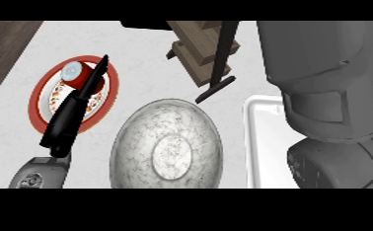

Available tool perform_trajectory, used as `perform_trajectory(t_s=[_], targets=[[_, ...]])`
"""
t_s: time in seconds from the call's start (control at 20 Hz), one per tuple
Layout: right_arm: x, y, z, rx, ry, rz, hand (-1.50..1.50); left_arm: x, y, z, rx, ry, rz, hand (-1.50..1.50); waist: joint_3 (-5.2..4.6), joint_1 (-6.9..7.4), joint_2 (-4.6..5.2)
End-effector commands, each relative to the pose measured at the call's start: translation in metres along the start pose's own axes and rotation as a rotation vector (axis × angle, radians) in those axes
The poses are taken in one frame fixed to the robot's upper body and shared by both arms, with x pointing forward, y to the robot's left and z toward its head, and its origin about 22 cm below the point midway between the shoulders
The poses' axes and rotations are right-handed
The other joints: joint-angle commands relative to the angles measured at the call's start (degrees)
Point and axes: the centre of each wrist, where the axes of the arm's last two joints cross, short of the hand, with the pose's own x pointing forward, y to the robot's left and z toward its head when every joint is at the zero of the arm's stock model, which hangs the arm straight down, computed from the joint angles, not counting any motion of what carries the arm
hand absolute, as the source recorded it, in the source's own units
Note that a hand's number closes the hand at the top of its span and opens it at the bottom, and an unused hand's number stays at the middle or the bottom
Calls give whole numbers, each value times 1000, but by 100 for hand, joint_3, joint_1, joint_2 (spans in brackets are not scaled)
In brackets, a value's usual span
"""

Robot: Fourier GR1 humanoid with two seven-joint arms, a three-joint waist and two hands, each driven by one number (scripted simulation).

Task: Pick the tomato from the tray and place it in the tiered basket

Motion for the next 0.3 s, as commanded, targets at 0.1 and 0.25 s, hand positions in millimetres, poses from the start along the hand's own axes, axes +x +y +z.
perform_trajectory(t_s=[0.1, 0.25], targets=[[15, -26, -12, -313, 10, -113, -150, -17, 0, 6, 33, 50, 9, 0, -4, -249, -80], [20, -58, -26, -419, 72, -119, -150, -15, 8, 8, 51, 64, 3, 0, 6, -393, -154]])
